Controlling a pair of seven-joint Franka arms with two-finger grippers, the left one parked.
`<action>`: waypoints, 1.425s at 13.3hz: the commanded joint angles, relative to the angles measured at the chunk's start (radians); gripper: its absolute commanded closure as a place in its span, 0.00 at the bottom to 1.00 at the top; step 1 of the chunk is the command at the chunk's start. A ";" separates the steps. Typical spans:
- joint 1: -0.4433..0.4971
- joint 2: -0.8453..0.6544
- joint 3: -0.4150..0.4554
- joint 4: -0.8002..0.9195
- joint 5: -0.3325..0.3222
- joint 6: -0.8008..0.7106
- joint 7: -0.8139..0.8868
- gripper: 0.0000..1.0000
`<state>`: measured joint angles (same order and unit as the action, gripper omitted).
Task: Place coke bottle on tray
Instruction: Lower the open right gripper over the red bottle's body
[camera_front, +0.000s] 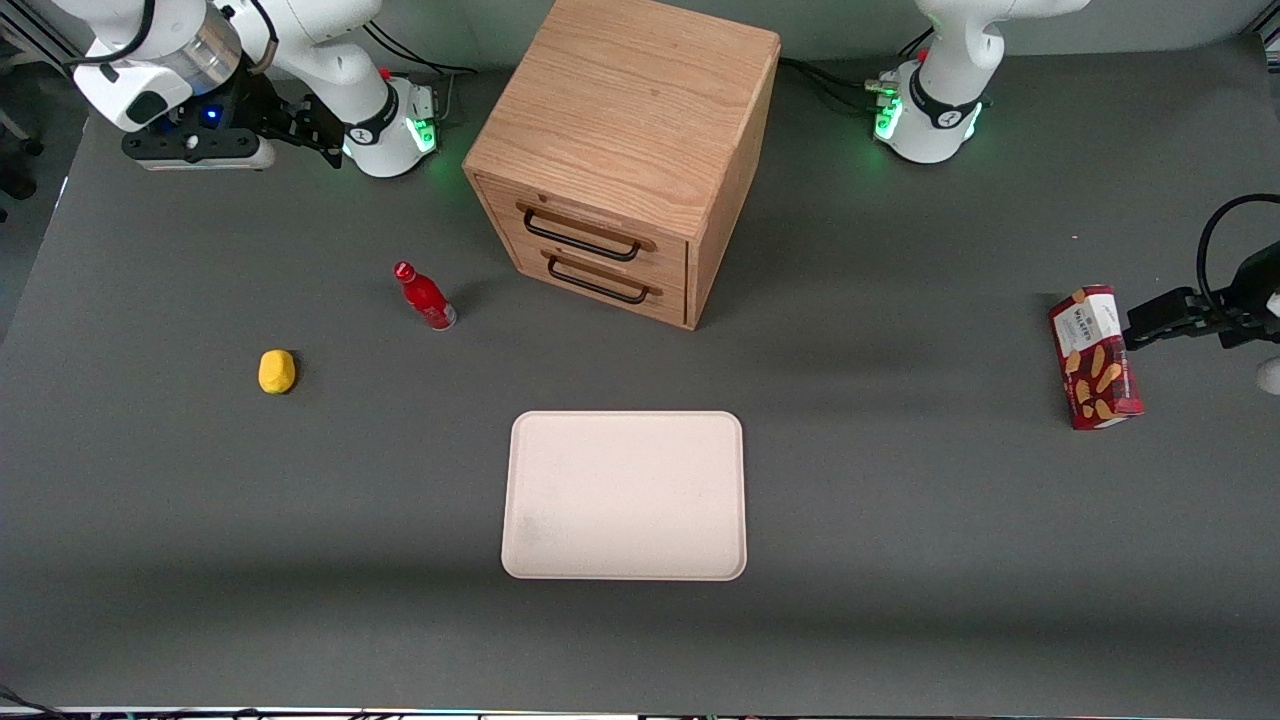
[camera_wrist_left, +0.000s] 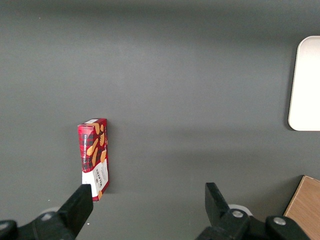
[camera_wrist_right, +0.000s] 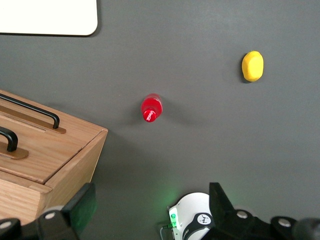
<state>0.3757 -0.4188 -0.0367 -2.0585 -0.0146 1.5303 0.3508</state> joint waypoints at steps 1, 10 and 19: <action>0.011 -0.057 -0.014 -0.133 -0.002 0.120 0.014 0.00; 0.015 0.021 -0.014 -0.420 -0.002 0.583 0.013 0.00; 0.037 0.126 -0.015 -0.574 -0.004 0.875 0.020 0.00</action>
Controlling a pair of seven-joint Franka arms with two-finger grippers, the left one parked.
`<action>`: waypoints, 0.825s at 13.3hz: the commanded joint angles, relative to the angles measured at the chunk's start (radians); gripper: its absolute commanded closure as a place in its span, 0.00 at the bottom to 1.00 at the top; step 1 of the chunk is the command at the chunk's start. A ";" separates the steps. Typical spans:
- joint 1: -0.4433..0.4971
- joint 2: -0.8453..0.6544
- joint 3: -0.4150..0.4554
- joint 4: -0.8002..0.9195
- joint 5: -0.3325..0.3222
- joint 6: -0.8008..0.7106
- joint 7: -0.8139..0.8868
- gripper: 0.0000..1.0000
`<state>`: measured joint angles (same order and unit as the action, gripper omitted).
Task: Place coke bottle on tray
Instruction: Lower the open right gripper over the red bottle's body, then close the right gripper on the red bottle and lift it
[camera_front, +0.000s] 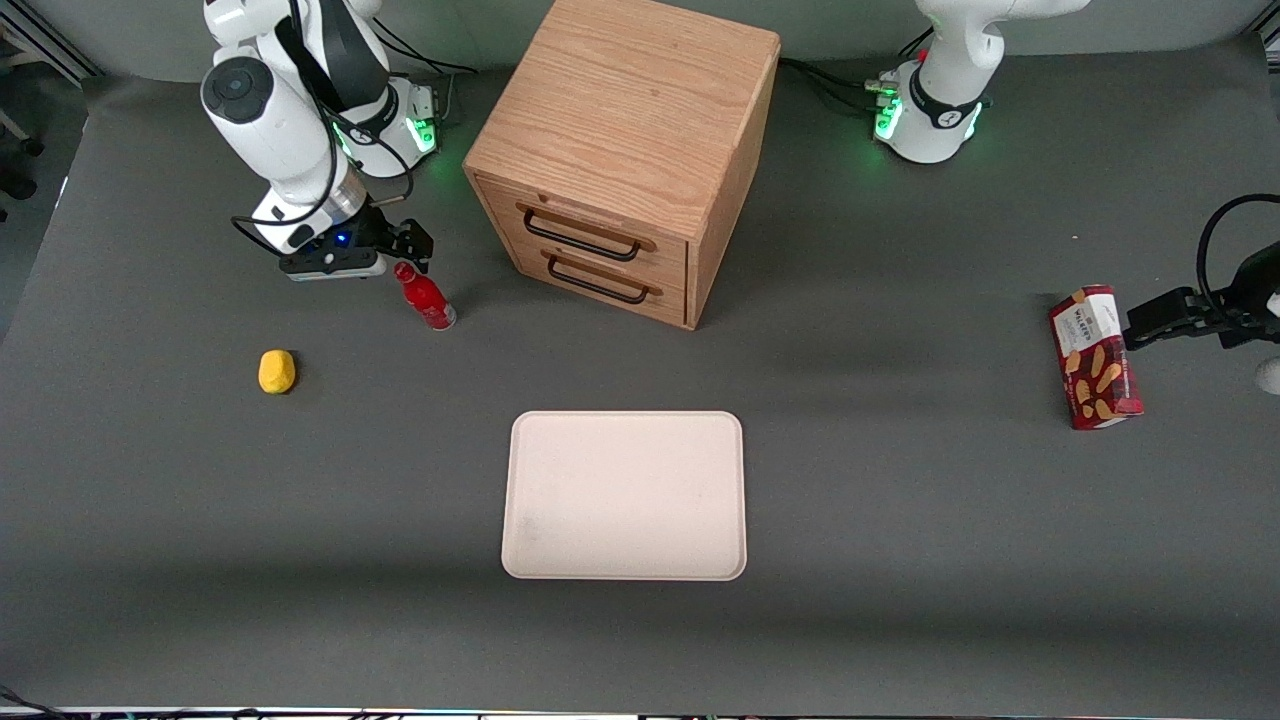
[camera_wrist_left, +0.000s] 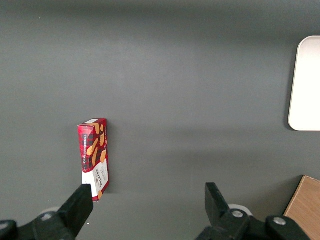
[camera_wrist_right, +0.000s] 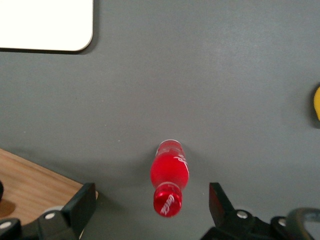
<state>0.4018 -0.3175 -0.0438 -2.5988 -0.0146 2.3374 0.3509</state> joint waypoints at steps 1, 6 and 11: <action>0.011 0.038 -0.008 -0.038 -0.004 0.085 0.019 0.00; 0.011 0.054 -0.010 -0.079 -0.004 0.119 0.016 0.00; 0.009 0.057 -0.008 -0.084 -0.004 0.102 0.014 0.16</action>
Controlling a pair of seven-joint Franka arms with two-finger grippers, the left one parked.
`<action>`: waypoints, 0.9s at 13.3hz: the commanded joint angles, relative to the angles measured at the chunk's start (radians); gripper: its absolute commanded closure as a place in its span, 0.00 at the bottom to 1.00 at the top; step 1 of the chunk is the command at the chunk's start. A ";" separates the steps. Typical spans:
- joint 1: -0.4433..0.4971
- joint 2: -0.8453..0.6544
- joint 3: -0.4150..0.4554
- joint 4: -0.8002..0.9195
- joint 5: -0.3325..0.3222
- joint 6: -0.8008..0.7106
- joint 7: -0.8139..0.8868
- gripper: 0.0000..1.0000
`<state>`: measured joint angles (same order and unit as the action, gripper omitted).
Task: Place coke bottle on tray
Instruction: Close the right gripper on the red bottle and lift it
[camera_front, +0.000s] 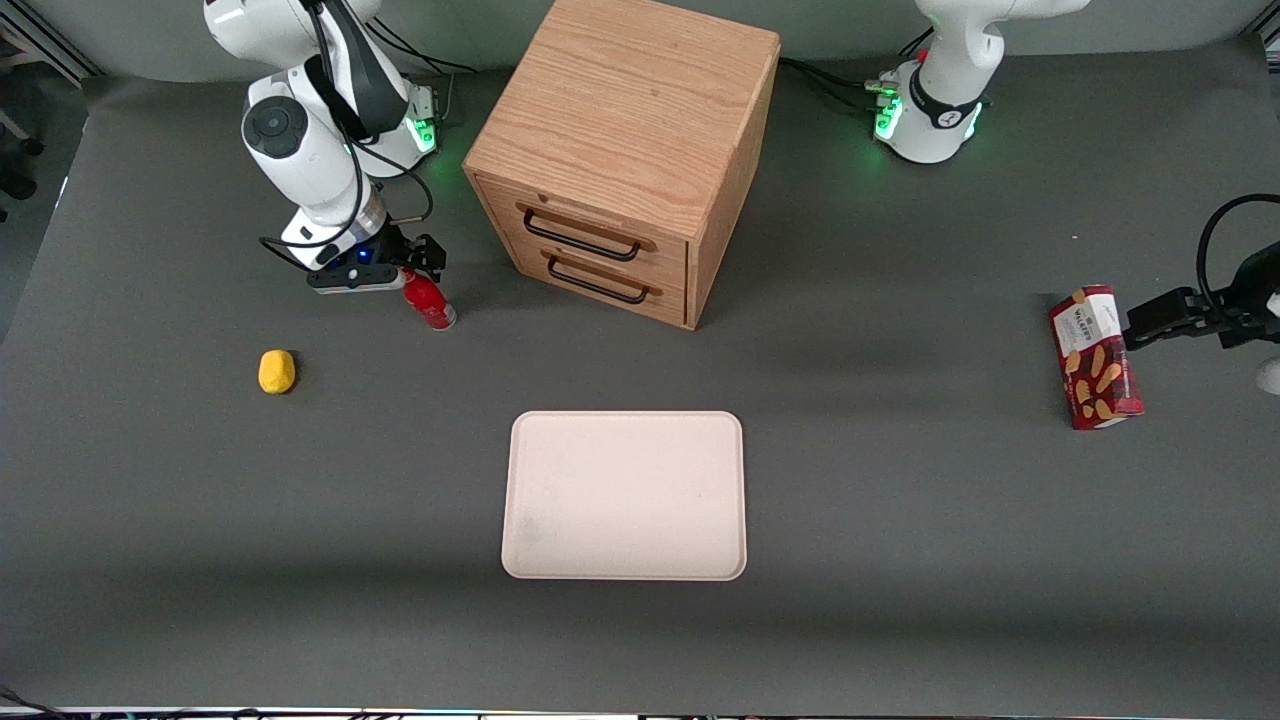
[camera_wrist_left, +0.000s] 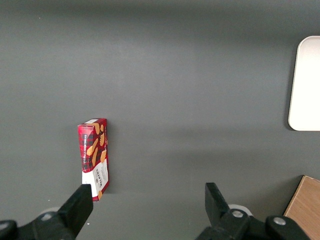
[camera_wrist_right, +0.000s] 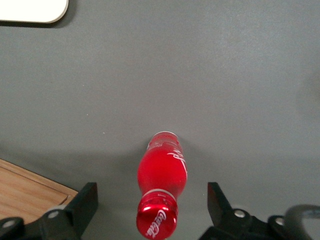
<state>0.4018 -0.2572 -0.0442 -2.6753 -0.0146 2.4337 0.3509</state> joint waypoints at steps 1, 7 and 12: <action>0.009 -0.005 -0.009 -0.006 -0.004 -0.008 0.014 0.33; 0.008 -0.016 -0.008 0.005 -0.004 -0.038 0.019 0.87; 0.006 -0.025 -0.011 0.063 -0.004 -0.120 0.013 1.00</action>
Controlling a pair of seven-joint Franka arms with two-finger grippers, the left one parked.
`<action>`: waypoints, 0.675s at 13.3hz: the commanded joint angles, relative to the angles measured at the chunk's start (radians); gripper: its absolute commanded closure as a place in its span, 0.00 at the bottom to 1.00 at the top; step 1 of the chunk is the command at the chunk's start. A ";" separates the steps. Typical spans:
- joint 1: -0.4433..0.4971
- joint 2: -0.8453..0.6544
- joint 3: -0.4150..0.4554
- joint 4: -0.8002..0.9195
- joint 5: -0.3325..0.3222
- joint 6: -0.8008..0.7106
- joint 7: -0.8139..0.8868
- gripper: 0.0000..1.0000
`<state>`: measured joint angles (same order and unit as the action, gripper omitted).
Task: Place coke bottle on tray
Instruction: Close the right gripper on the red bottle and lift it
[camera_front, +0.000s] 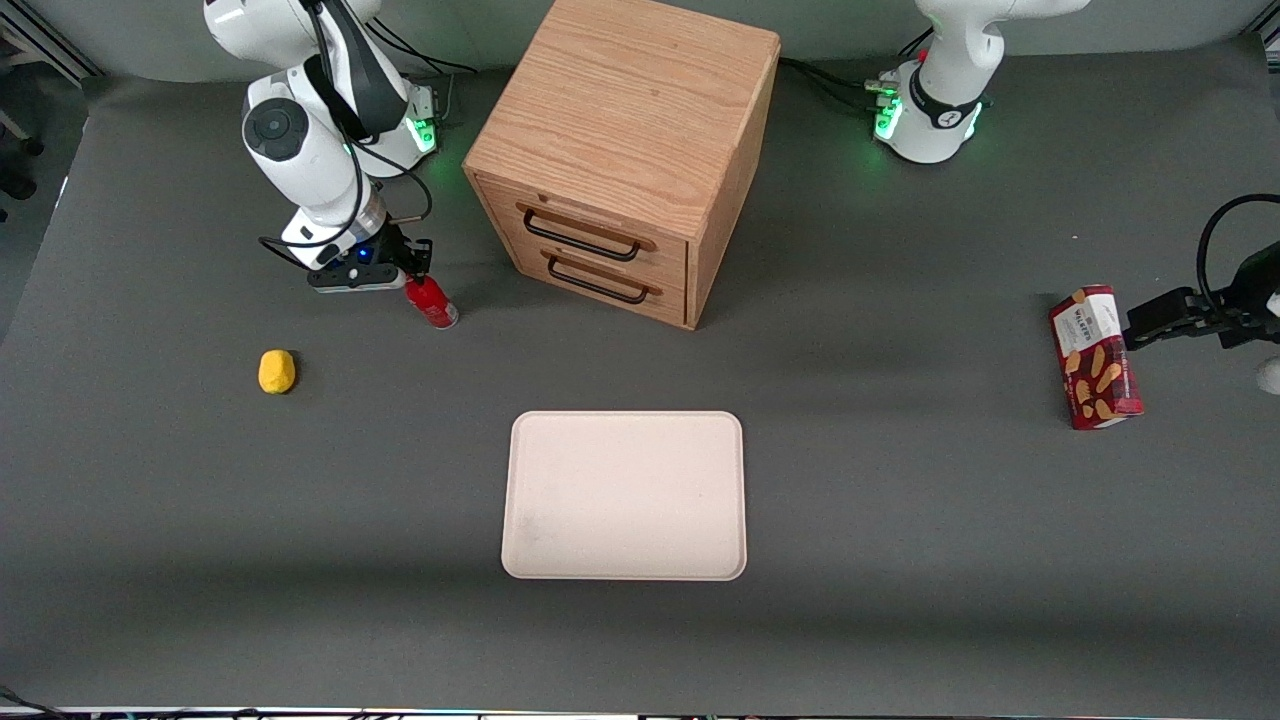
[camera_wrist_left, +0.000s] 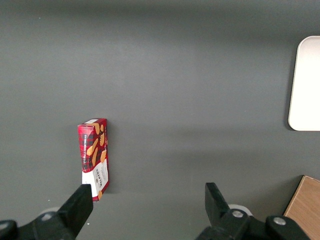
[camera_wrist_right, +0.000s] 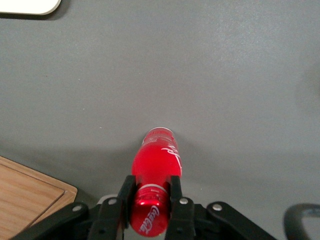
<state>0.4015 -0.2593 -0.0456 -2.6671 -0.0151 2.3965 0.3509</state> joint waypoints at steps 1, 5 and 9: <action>0.005 -0.027 -0.010 0.097 -0.003 -0.142 0.013 1.00; 0.004 -0.043 -0.013 0.300 -0.003 -0.366 0.010 1.00; 0.004 -0.040 -0.028 0.566 -0.005 -0.627 0.003 1.00</action>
<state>0.4005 -0.3062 -0.0639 -2.2340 -0.0152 1.8881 0.3509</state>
